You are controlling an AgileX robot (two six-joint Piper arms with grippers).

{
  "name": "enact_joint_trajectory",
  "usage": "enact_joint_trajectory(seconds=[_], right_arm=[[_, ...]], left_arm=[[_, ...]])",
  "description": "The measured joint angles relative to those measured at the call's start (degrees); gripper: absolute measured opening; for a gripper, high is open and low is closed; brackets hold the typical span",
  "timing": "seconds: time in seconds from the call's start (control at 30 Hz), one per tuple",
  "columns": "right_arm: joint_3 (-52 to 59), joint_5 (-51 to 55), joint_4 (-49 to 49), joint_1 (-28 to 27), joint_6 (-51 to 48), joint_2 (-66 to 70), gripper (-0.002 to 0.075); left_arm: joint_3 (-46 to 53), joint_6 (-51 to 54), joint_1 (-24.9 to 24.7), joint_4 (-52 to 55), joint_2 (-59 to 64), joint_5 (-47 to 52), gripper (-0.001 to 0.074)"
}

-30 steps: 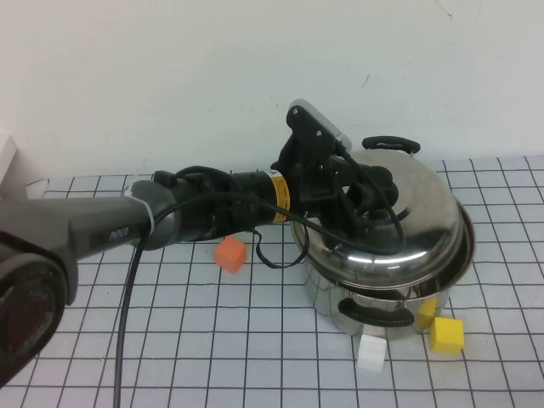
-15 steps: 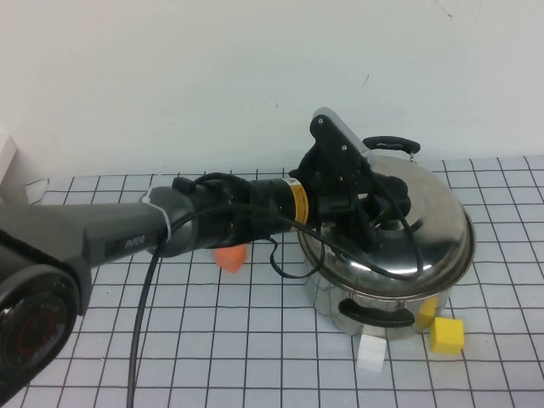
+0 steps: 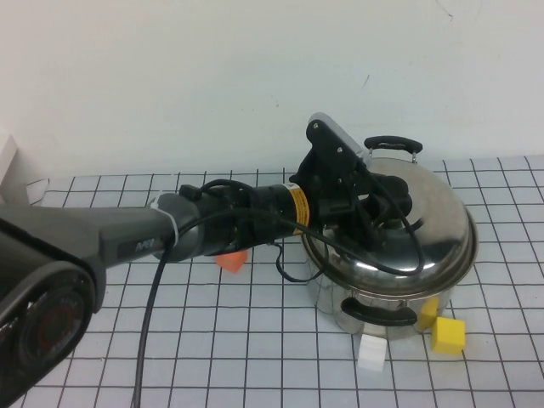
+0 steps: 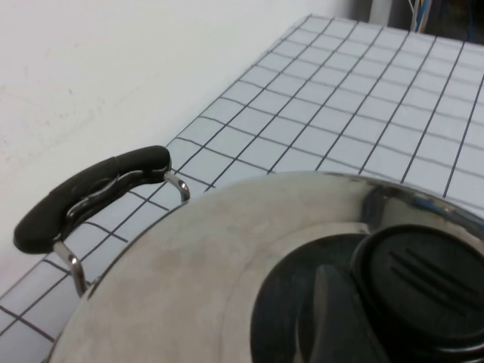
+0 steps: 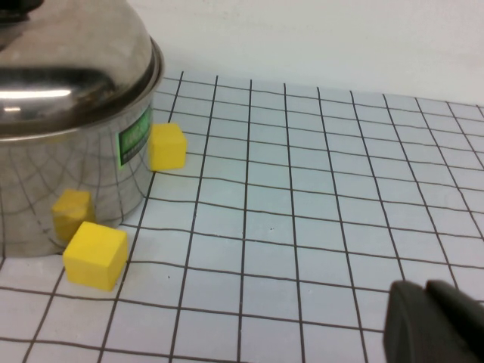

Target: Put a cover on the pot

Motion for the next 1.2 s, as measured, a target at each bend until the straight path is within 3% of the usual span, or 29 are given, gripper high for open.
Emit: enact_joint_trajectory(seconds=[0.27,0.5,0.8,0.97,1.13,1.2], right_arm=[[0.0,0.0,0.0,0.0,0.0,0.0,0.0009],[0.0,0.0,0.0,0.0,0.0,0.0,0.0009],[0.0,0.0,0.0,0.0,0.0,0.0,0.0009],[0.0,0.0,0.0,0.0,0.0,0.0,0.0009],[0.0,0.0,0.0,0.0,0.0,0.0,0.0009],[0.0,0.0,0.0,0.0,0.0,0.0,0.0009]], left_arm=[[0.0,-0.7,0.0,-1.0,0.4,-0.9,0.0336],[0.0,-1.6,0.1,-1.0,-0.5,-1.0,0.0498],[0.0,-4.6,3.1,2.1,-7.8,-0.9,0.0515],[0.0,-14.2,5.0,12.0,-14.3,3.0,0.0401],[0.0,-31.2,5.5,31.8,-23.9,11.2,0.0118],[0.3,-38.0,5.7,37.4,-27.4,12.3,0.0050]])
